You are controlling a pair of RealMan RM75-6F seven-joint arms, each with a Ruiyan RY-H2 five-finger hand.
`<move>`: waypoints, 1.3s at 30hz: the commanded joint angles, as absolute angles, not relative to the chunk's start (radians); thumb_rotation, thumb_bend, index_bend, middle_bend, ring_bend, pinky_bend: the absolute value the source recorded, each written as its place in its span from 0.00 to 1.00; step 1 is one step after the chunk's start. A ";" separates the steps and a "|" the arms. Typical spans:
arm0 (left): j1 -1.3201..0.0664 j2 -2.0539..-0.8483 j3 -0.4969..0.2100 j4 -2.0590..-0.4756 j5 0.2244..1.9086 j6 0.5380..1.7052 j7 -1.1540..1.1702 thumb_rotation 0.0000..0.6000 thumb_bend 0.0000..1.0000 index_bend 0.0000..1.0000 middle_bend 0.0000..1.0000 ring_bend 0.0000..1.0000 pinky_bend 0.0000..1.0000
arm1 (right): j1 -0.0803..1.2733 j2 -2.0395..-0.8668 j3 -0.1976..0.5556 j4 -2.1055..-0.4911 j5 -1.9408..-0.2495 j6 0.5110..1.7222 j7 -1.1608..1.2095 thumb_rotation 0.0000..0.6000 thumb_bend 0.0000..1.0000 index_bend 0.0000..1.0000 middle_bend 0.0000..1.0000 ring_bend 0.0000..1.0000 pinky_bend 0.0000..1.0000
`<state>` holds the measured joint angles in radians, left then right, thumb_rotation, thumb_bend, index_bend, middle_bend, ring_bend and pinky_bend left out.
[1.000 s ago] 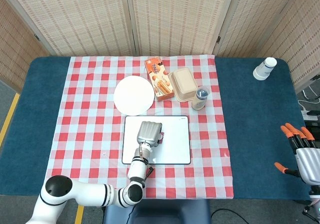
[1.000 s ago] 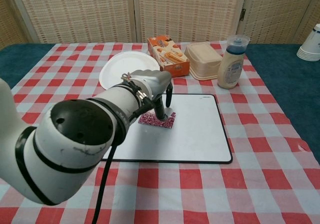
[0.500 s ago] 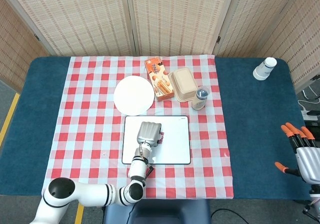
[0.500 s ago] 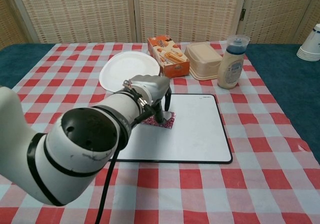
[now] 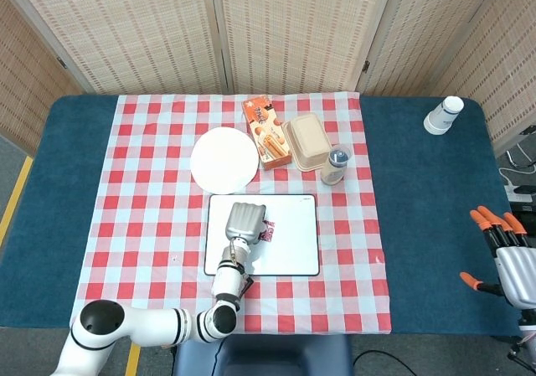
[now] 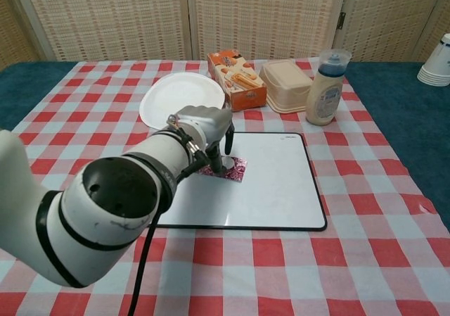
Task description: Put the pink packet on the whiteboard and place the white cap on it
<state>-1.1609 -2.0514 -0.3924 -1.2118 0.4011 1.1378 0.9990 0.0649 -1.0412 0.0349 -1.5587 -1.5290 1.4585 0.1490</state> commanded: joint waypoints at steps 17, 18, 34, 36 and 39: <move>-1.073 -1.757 -0.369 -1.539 0.429 1.264 1.104 1.00 0.25 0.43 1.00 1.00 1.00 | 0.067 -1.041 0.032 -1.560 -1.532 1.454 0.144 1.00 0.00 0.07 0.03 0.00 0.05; -1.055 -1.735 -0.356 -1.553 0.455 1.260 1.080 1.00 0.23 0.41 1.00 1.00 1.00 | 0.067 -1.041 0.030 -1.560 -1.533 1.453 0.144 1.00 0.00 0.07 0.03 0.00 0.05; -0.651 -1.304 -0.031 -1.682 1.103 1.192 0.382 1.00 0.17 0.00 0.00 0.00 0.11 | 0.074 -1.038 0.023 -1.568 -1.532 1.432 0.132 1.00 0.00 0.07 0.03 0.00 0.05; -0.620 -1.287 -0.014 -1.674 1.131 1.215 0.355 1.00 0.17 0.00 0.00 0.00 0.09 | 0.074 -1.038 0.022 -1.569 -1.533 1.431 0.132 1.00 0.00 0.07 0.03 0.00 0.05; -0.564 -1.273 0.012 -1.673 1.181 1.262 0.301 1.00 0.17 0.00 0.00 0.00 0.08 | 0.073 -1.038 0.024 -1.569 -1.532 1.435 0.131 1.00 0.00 0.07 0.03 0.00 0.05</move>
<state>-0.5955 -1.2903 -0.0120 -1.6680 1.1516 1.2339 0.3342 0.0735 -1.0384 0.0234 -1.5692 -1.5323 1.4348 0.1310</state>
